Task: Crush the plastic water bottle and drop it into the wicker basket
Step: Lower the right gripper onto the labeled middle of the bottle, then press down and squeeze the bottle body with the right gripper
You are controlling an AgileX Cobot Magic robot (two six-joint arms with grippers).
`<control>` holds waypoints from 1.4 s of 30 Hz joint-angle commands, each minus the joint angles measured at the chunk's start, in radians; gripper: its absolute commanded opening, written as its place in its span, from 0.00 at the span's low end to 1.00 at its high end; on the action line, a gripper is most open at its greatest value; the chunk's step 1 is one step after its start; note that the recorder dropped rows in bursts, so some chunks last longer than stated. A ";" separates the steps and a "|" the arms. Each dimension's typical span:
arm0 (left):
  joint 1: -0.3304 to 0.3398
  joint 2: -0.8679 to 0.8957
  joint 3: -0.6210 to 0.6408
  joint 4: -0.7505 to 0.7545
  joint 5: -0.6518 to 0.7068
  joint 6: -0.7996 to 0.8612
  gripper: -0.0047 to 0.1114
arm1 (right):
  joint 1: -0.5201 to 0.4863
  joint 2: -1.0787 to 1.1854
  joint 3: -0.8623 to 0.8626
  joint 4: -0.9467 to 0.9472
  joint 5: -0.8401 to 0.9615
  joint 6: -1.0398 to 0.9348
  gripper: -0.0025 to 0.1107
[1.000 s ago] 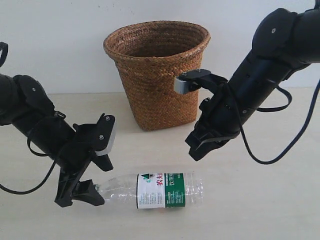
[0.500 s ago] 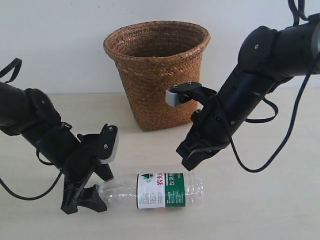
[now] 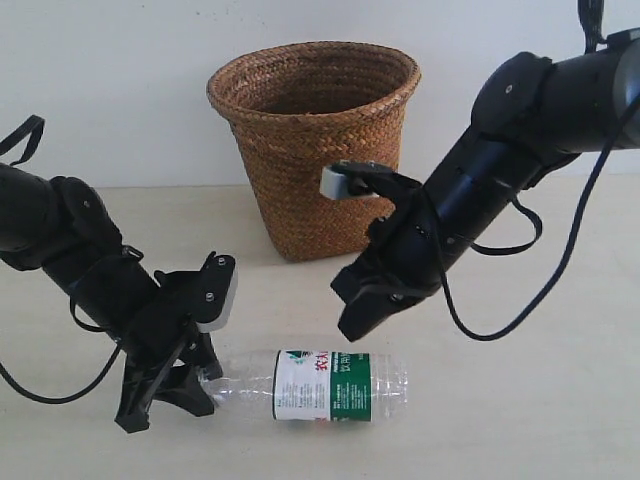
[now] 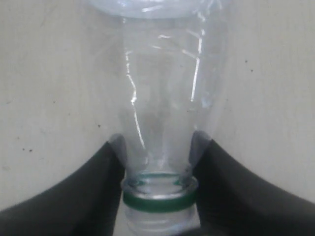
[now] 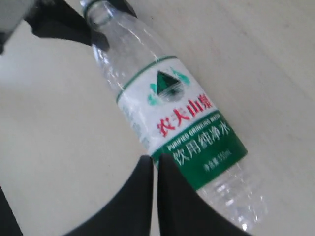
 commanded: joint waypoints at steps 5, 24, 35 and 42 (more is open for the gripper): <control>-0.006 0.003 -0.004 0.004 0.009 -0.034 0.08 | 0.078 0.002 -0.032 0.019 -0.102 0.002 0.02; -0.006 0.003 -0.004 0.004 0.007 -0.071 0.08 | 0.118 0.116 -0.032 -0.101 -0.218 0.215 0.02; -0.006 0.003 -0.004 0.004 0.007 -0.071 0.08 | 0.118 0.264 -0.032 -0.114 -0.186 0.215 0.02; -0.006 0.003 -0.003 0.004 -0.012 -0.073 0.08 | 0.116 0.274 -0.032 -0.138 -0.126 0.213 0.02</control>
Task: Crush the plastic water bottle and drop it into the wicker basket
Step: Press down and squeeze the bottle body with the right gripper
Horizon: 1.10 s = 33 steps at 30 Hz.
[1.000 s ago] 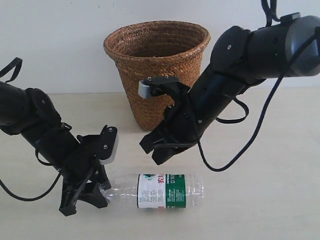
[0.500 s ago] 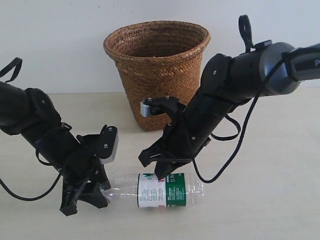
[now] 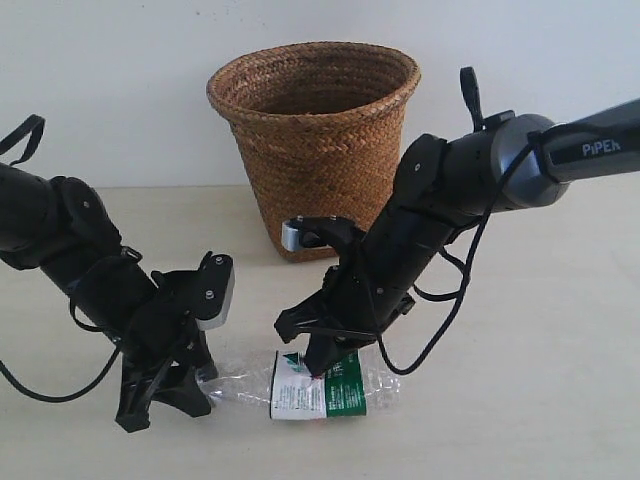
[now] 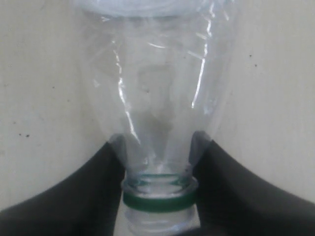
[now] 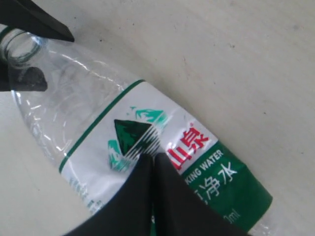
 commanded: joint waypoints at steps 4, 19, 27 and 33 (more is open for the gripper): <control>-0.006 0.003 -0.002 -0.018 -0.010 -0.009 0.08 | 0.005 0.069 0.024 -0.121 0.019 0.017 0.02; -0.006 0.027 -0.002 -0.018 -0.013 -0.008 0.08 | 0.005 0.272 -0.169 -0.141 0.173 0.070 0.02; -0.006 0.041 -0.002 -0.014 -0.011 -0.011 0.08 | 0.005 0.274 -0.198 -0.170 0.225 0.104 0.02; -0.006 0.041 -0.002 -0.014 -0.011 -0.011 0.08 | 0.005 0.189 -0.266 -0.100 0.281 0.124 0.02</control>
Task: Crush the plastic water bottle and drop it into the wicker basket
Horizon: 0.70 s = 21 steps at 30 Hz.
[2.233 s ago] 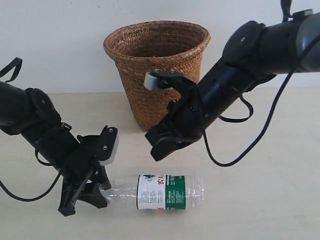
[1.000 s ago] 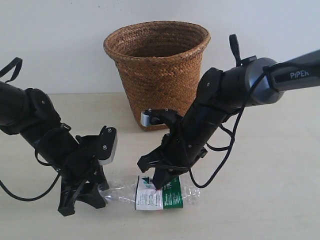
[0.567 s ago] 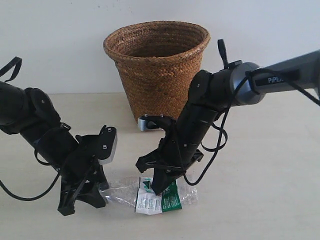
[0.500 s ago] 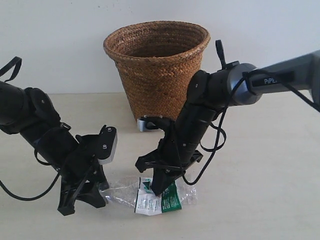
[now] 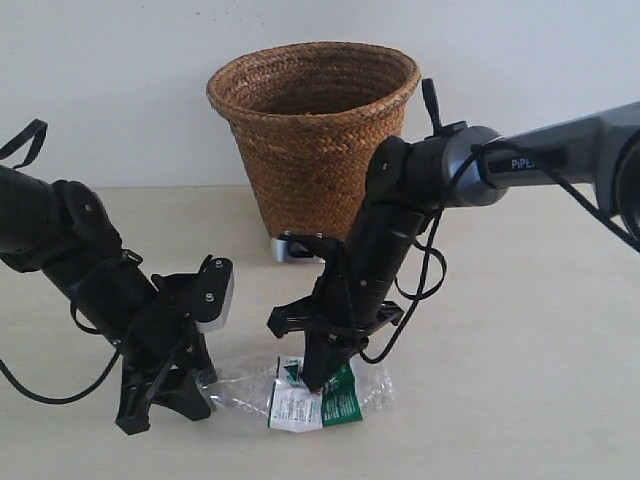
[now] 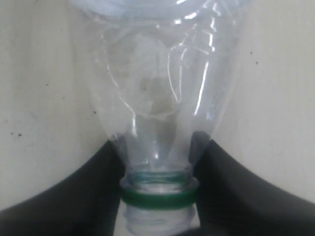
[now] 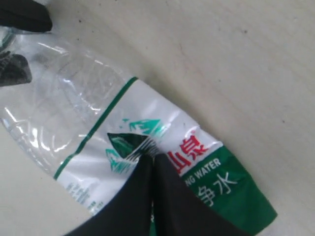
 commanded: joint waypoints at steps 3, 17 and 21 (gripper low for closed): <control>-0.008 0.021 0.000 -0.014 -0.012 -0.011 0.08 | 0.018 -0.051 -0.015 0.002 0.006 -0.007 0.02; -0.008 0.021 0.000 -0.014 -0.012 -0.019 0.08 | 0.018 -0.133 -0.020 0.140 0.016 -0.062 0.02; -0.008 0.021 0.000 -0.014 -0.012 -0.035 0.08 | 0.018 -0.116 -0.020 0.140 0.016 -0.062 0.02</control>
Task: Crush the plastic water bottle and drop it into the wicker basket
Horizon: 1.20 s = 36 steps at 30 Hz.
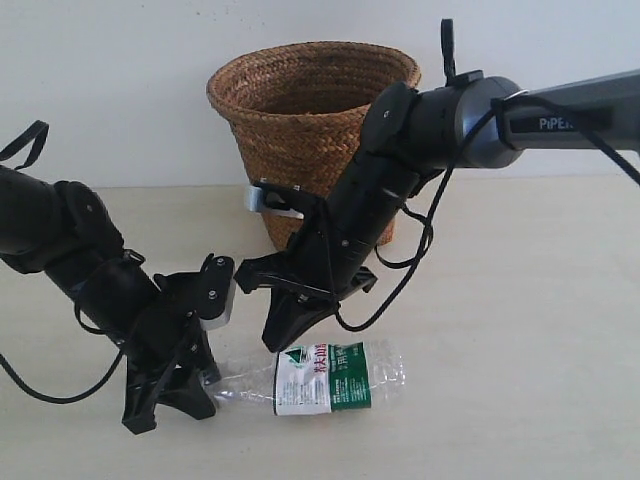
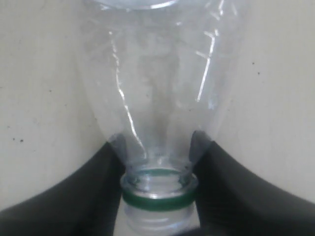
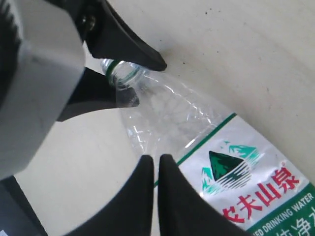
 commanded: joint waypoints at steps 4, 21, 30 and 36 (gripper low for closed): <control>-0.008 0.021 0.000 0.005 -0.011 -0.021 0.08 | 0.013 0.061 -0.004 0.007 0.008 0.011 0.02; -0.008 0.021 0.000 0.005 -0.003 -0.020 0.08 | 0.030 0.270 -0.051 -0.097 -0.046 0.097 0.02; -0.008 0.021 0.000 0.005 -0.001 -0.030 0.08 | 0.028 0.321 -0.112 -0.352 0.050 0.292 0.02; -0.008 0.021 0.000 0.005 -0.001 -0.040 0.08 | 0.010 0.321 -0.114 -0.309 0.060 0.296 0.02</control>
